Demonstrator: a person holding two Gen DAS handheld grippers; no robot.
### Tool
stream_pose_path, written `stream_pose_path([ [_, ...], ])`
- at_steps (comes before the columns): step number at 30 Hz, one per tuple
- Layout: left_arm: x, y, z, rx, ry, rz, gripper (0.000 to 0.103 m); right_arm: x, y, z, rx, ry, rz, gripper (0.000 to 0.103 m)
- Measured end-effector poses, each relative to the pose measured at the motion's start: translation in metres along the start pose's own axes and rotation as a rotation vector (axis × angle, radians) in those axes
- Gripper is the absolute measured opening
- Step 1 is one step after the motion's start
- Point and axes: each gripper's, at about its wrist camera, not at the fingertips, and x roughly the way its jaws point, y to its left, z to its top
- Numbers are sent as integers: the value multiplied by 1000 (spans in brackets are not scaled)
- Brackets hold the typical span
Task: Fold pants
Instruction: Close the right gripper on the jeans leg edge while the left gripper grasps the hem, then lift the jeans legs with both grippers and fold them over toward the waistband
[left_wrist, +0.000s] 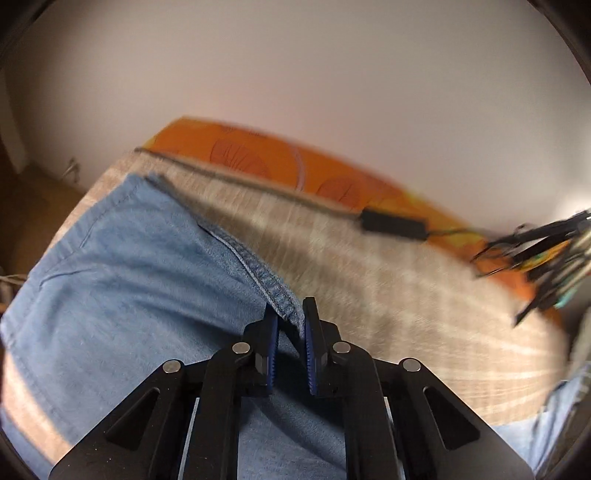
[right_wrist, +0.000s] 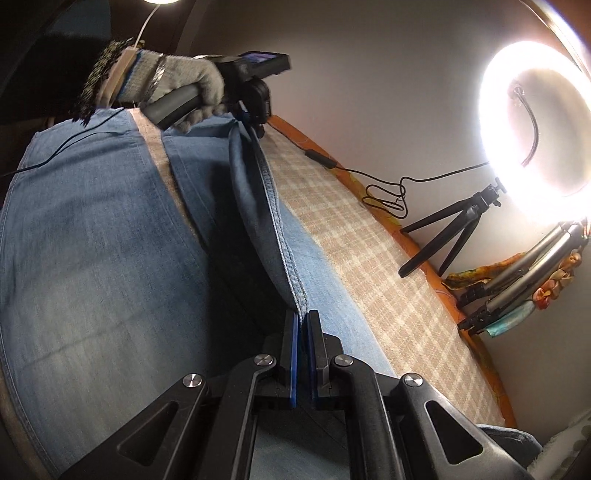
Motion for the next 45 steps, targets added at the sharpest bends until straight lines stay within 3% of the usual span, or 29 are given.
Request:
stream_pose_path([
  [3,-16,7,-5,-6,-61,-51,6,-2,-6,4,14,-3,-28,2],
  [10,-59,21,-8,-20,-113,-126,5,-22,-21,20,64,-29,-77,1],
  [16,-94,22,-16,-10,-159,-173,5,-52,-5,26,-9,-28,-127,1],
  [21,-138,30,-31,2,-204,-205,5,-78,2,28,10,-30,-133,1],
  [26,-183,49,-61,2,-241,-224,5,-98,34,20,-4,-18,-119,1],
  [34,-242,74,-138,50,-291,-242,5,-140,83,-3,63,-13,-82,1],
  [40,-250,90,-194,40,-274,-241,5,-151,117,-28,64,25,-95,1],
  [45,-240,117,-230,-38,-230,-256,5,-146,145,-44,67,69,-82,1],
])
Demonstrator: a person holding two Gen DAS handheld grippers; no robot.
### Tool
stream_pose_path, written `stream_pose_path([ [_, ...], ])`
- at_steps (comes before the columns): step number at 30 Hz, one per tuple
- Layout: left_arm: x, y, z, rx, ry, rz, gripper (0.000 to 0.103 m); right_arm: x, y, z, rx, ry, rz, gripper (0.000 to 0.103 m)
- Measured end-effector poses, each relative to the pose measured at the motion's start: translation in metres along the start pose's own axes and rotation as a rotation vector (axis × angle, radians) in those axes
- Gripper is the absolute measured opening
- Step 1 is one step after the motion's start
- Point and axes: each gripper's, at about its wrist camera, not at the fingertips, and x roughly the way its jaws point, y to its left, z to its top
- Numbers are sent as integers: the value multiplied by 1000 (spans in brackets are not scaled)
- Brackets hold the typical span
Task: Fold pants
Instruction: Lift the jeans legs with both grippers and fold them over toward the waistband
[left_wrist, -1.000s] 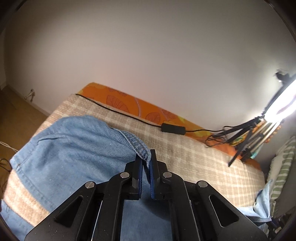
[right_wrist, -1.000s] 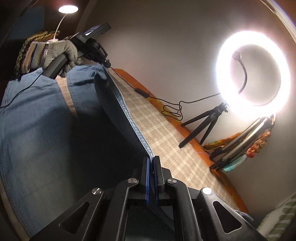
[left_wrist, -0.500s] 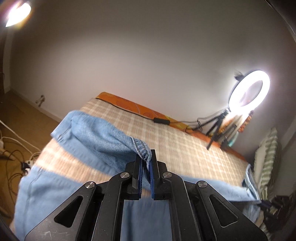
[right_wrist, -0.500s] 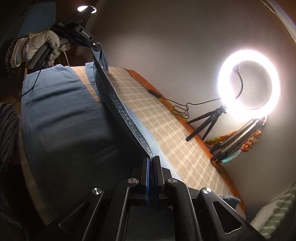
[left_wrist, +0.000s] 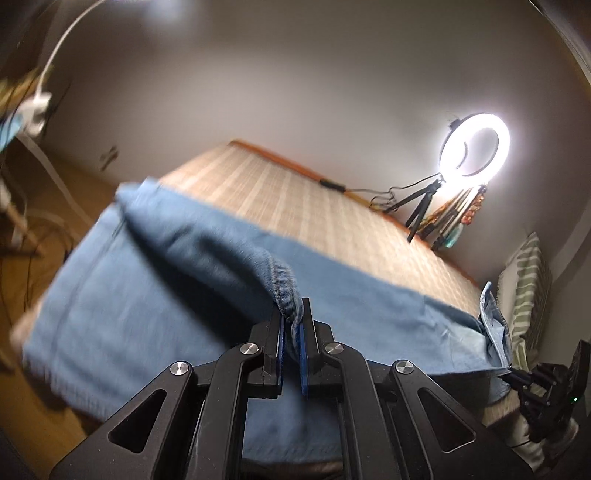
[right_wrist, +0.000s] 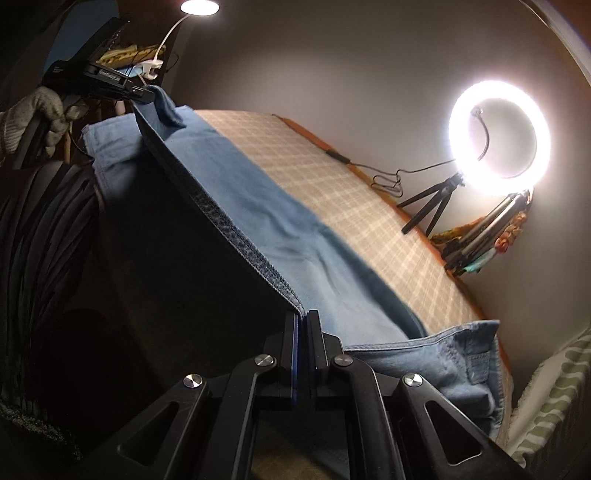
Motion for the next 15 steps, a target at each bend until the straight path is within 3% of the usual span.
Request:
stream_pose_path([
  [7,4,25,-32,-98,37,-15,9,13,24,-15,15,55,5,2],
  [12,-6,32,-40,-106,18,69,17,20,27,-20,16,80,11,2],
  [15,-21,21,-35,-10,-23,147,18,21,25,-21,35,81,18,2],
])
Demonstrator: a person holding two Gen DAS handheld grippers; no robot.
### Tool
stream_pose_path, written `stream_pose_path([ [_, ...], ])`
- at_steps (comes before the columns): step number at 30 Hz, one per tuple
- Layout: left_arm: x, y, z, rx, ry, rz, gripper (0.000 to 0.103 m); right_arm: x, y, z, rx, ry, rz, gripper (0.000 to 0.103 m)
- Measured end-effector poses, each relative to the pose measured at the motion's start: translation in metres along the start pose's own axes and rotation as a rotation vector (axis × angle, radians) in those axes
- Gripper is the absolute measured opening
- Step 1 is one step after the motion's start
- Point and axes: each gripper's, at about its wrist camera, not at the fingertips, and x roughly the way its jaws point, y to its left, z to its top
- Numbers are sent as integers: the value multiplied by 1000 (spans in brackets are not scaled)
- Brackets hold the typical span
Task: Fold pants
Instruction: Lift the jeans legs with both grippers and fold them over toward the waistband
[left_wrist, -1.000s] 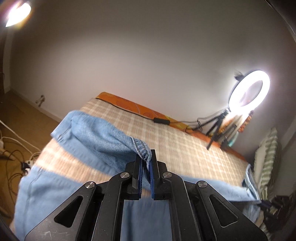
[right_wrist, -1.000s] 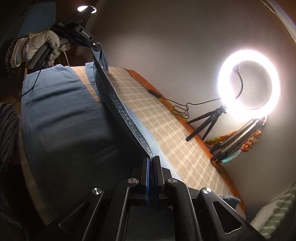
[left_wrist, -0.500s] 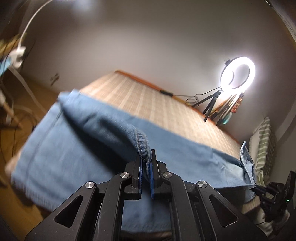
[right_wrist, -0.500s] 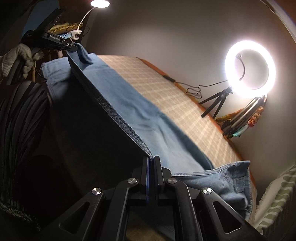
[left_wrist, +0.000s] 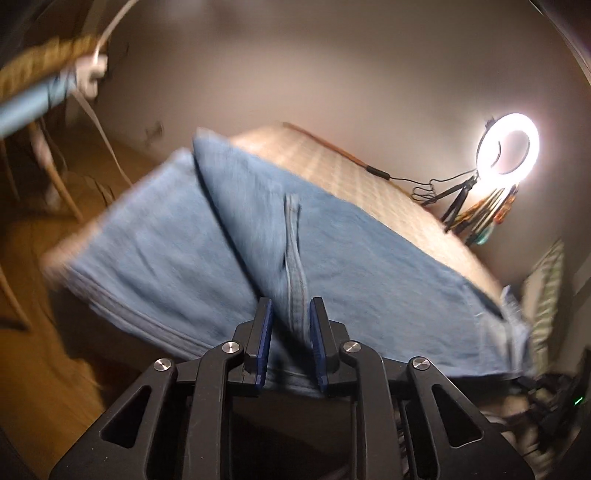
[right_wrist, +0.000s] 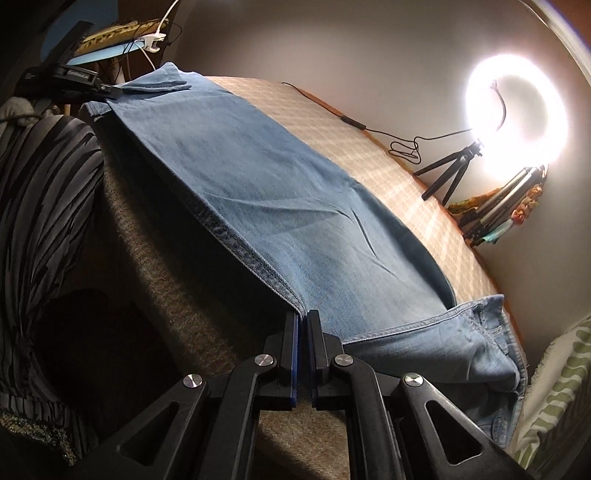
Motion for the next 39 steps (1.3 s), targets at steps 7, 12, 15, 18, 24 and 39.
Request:
stream_pose_path([
  [7,15,-47,37,312,34,103,60,4,0,-1,28,2,15,2],
  [12,66,-50,43,393,150,160,60,4,-4,-2,55,-9,25,2],
  [15,88,-42,40,380,207,196,59,5,-2,-3,58,-8,26,3],
  [18,89,-33,42,318,188,164,56,7,-3,-3,65,-7,34,3],
  [24,79,0,50,178,127,101,4,10,-6,-1,70,-15,30,3],
  [39,8,110,18,-370,-56,-83,23,11,-5,-1,63,-18,23,3],
])
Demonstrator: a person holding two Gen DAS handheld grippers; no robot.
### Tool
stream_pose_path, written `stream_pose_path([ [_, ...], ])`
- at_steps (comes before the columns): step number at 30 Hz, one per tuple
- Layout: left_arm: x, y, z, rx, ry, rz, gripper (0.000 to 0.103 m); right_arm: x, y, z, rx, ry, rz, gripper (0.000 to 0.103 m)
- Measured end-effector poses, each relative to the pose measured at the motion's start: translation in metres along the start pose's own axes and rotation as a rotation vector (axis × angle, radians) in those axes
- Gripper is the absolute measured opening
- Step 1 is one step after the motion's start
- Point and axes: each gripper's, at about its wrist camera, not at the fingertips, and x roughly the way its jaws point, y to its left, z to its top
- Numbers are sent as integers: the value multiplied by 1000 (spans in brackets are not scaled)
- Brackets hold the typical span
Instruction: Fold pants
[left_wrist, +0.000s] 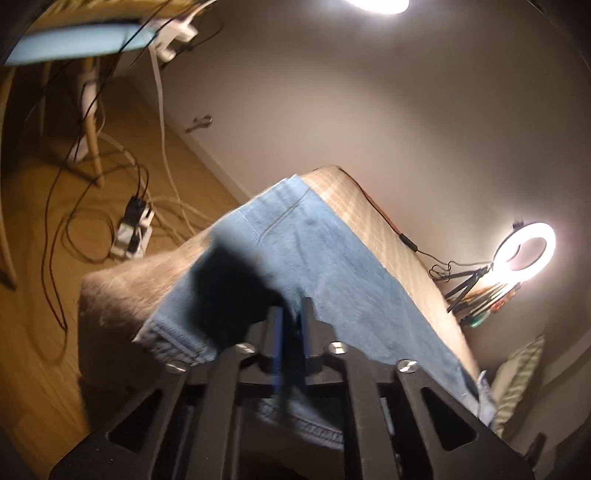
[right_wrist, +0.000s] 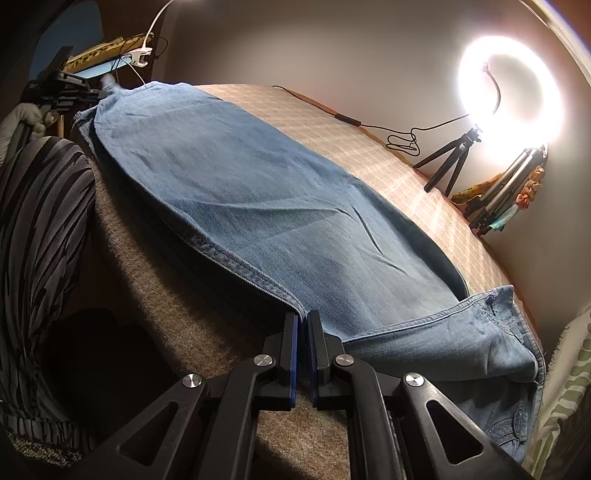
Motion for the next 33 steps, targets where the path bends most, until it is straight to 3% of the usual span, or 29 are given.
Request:
stream_pose_path([
  [3,-5,7,2,-30,12,-15,37,-2,0,1,-3,-5,-7,3],
  [8,3,19,17,-98,28,-27,37,-2,0,3,-8,-7,-20,3],
  [10,4,21,22,-114,21,-28,30,-2,1,5,-19,-8,-29,3],
  [11,5,20,24,-93,18,-4,13,-3,1,6,-23,-8,-35,3],
  [12,6,18,25,-75,14,7,4,-3,0,7,-29,-9,-40,2],
  [17,-8,3,30,-17,-36,11,4,-12,-5,18,-73,-35,-91,2],
  [23,-44,9,11,-49,-81,-24,4,-42,-15,25,-97,-92,-124,1],
  [27,-31,29,-5,-63,-28,32,4,-31,-6,9,-107,-43,-89,1],
  [29,-27,37,-7,-90,-28,11,4,-21,2,2,-108,-15,-76,1],
  [33,-26,24,0,-16,-15,73,8,-10,7,-10,-72,16,-47,1],
])
